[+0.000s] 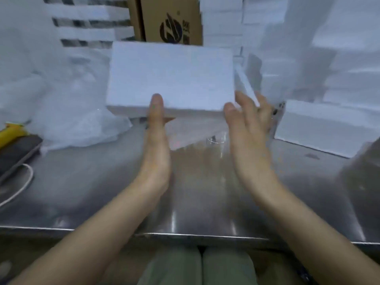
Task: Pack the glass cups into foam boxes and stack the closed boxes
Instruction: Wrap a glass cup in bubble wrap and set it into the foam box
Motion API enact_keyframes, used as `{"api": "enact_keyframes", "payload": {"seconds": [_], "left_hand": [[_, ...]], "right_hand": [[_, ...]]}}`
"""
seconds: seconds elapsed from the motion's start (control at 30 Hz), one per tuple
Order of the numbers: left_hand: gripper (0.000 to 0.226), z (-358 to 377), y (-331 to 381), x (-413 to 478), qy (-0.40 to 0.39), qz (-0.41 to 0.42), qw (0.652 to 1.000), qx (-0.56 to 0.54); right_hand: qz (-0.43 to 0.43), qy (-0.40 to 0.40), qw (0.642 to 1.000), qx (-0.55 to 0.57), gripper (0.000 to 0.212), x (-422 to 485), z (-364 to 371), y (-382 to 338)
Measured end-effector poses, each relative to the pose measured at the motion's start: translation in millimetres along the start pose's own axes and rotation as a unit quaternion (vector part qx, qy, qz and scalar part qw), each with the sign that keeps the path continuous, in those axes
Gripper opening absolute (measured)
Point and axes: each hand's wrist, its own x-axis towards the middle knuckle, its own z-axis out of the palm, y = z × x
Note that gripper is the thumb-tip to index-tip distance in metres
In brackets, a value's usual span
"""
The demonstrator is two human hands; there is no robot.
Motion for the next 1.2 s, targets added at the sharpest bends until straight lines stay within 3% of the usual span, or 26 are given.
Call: {"api": "enact_keyframes", "payload": {"seconds": [0.1,0.2,0.3,0.43,0.53,0.6,0.63,0.67,0.7,0.73,0.77,0.83,0.9,0.93,1.0,1.03,1.1,1.2], "left_hand": [[0.05,-44,-17,-7,0.051,-0.056,0.997,0.03],[0.042,-66,-15,0,0.054,-0.082,0.994,0.053],[0.028,-76,-12,10,0.026,-0.06,0.997,0.035],[0.027,-83,25,24,0.059,0.071,0.994,0.053],[0.022,-92,60,27,0.044,0.194,0.96,0.197],[0.017,-93,76,36,-0.055,0.243,0.908,0.336],[0.013,-92,80,41,-0.125,0.25,0.866,0.414],[0.025,-89,83,44,-0.156,0.23,0.823,0.495],[0.028,-91,86,47,-0.193,0.247,0.751,0.581],[0.055,-94,80,47,-0.223,0.285,0.673,0.646],[0.031,-103,70,41,-0.263,0.334,0.596,0.681],[0.049,-122,43,32,-0.268,0.353,0.514,0.734],[0.05,-126,21,26,-0.278,0.297,0.529,0.745],[0.047,-130,12,25,-0.3,0.25,0.563,0.729],[0.045,-139,-2,25,-0.299,0.205,0.67,0.648],[0.052,-143,-8,26,-0.31,0.207,0.685,0.626],[0.064,-141,-14,28,-0.33,0.205,0.706,0.593],[0.049,-132,-15,32,-0.366,0.174,0.727,0.554]], "right_hand": [[-0.003,-0.1,0.994,-0.049,0.029,-44,24,21],[0.016,-0.142,0.985,-0.092,0.031,-46,18,46],[-0.005,-0.208,0.951,-0.228,0.034,-43,6,60],[-0.024,-0.238,0.907,-0.346,0.012,-31,-15,56],[0.014,-0.227,0.862,-0.453,0.017,-24,-29,49],[0.026,-0.232,0.817,-0.527,0.023,-21,-40,39],[0.027,-0.234,0.79,-0.566,0.029,-20,-46,35],[0.033,-0.232,0.771,-0.592,0.036,-19,-52,31],[0.042,-0.23,0.764,-0.601,0.041,-18,-57,28],[0.048,-0.228,0.766,-0.599,0.044,-18,-61,25],[0.051,-0.227,0.772,-0.592,0.045,-20,-64,23],[0.05,-0.229,0.785,-0.574,0.045,-25,-60,16],[0.041,-0.229,0.81,-0.539,0.05,-31,-53,13],[0.039,-0.233,0.828,-0.508,0.051,-33,-49,12],[0.059,-0.263,0.87,-0.413,0.055,-35,-46,8],[0.073,-0.29,0.881,-0.367,0.058,-36,-47,6],[0.078,-0.354,0.868,-0.34,0.057,-41,-50,3],[0.007,-0.395,0.833,-0.387,0.051,-51,-47,-1]]}}
